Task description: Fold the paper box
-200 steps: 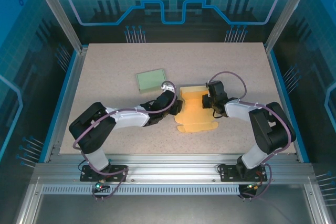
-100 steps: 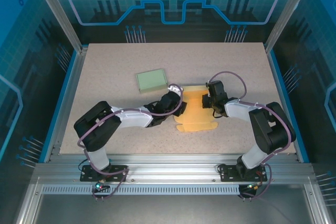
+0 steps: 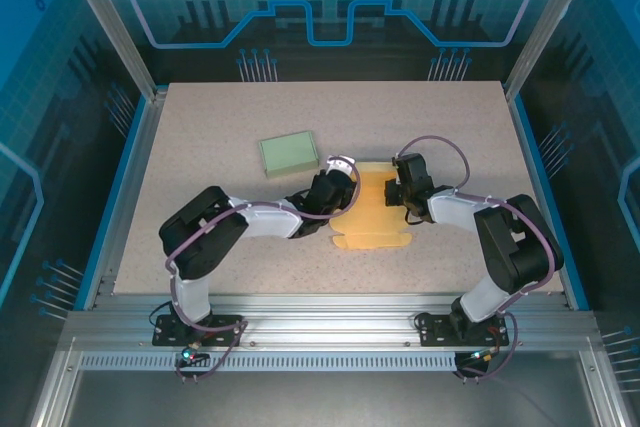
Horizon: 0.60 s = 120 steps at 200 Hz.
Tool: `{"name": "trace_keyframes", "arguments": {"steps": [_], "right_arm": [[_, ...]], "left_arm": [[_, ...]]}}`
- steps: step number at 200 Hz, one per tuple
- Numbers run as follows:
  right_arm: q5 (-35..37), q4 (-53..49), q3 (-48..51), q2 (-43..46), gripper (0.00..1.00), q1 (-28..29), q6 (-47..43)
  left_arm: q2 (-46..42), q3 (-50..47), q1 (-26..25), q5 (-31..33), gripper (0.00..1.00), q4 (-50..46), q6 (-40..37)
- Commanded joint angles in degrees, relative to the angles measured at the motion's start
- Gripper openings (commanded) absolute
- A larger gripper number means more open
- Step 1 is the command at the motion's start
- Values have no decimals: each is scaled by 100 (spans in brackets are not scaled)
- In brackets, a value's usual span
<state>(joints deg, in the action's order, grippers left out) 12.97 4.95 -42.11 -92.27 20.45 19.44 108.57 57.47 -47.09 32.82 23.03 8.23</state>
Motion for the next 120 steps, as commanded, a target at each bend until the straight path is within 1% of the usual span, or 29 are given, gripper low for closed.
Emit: {"name": "trace_keyframes", "arguments": {"steps": [1, 16, 25, 37, 60, 77, 106, 120], "right_arm": [[-38, -29, -131, -81, 0, -3, 0], [-62, -27, -131, -80, 0, 1, -28], [-50, -49, -144, -68, 0, 12, -28], [-47, -133, -184, -40, 0, 16, 17], [-182, -369, -239, 46, 0, 54, 226], [154, -1016, -469, 85, 0, 187, 481], [934, -2275, -874, 210, 0, 630, 854], [1120, -2762, -1087, 315, 1, 852, 1048]], "left_arm": [[172, 183, -66, 633, 31, 328, -58], [266, 239, -98, 792, 22, 347, -27], [304, 268, -127, 882, 16, 369, -27], [301, 285, -171, 918, 11, 363, -45], [70, 317, -297, 877, 10, 126, -77], [-225, 341, -385, 817, 10, -413, 100], [-770, 526, -462, 426, 12, -2008, 1146], [-984, 499, -539, 332, 12, -2455, 1539]]}}
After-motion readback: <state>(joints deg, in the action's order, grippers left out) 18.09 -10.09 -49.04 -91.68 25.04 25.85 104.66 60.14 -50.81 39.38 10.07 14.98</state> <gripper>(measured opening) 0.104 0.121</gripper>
